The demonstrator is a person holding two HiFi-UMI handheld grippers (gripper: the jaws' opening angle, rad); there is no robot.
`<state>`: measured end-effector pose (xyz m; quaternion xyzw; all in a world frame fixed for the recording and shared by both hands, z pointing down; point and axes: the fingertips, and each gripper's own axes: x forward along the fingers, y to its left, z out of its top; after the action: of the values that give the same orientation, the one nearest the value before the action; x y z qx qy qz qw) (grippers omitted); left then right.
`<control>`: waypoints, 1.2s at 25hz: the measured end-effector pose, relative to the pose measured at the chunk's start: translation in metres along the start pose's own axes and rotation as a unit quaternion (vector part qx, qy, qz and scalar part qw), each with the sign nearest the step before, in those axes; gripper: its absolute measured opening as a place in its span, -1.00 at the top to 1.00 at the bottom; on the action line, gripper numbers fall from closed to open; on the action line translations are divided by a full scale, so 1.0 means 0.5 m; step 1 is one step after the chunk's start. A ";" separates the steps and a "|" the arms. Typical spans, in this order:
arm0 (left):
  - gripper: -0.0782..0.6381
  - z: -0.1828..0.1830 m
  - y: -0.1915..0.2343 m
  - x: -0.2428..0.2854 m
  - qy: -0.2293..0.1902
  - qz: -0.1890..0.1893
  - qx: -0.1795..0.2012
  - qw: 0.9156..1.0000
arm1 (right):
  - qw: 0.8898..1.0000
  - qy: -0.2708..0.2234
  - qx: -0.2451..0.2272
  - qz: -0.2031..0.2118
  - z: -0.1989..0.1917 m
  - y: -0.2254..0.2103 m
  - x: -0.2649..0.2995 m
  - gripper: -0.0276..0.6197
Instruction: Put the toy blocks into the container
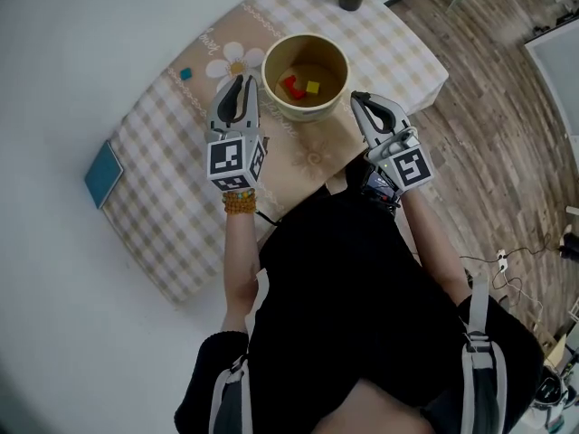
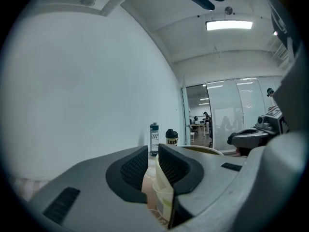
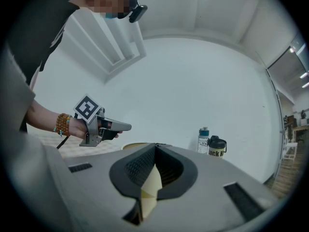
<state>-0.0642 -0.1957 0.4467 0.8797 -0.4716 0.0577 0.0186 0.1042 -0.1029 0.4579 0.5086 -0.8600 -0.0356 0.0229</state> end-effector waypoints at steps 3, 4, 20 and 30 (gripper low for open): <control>0.58 0.016 0.057 -0.017 -0.008 0.027 0.009 1.000 | 1.000 0.002 0.004 0.007 -0.007 0.003 0.009 0.92; 0.59 0.033 0.079 -0.025 -0.015 0.038 0.011 0.999 | 1.000 0.006 0.005 0.007 -0.009 0.002 0.008 0.92; 0.46 -0.121 0.411 -0.017 0.043 0.194 -0.037 0.979 | 0.999 0.046 0.022 0.001 -0.057 0.015 0.032 0.92; 0.38 -0.249 0.507 0.062 0.156 0.226 -0.054 0.960 | 0.995 0.080 0.046 -0.024 0.061 -0.024 0.010 0.92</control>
<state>-0.2687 -0.3511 0.5685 0.7277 -0.6521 0.1712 0.1259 0.1098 -0.1120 0.4263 0.5305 -0.8438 0.0441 0.0673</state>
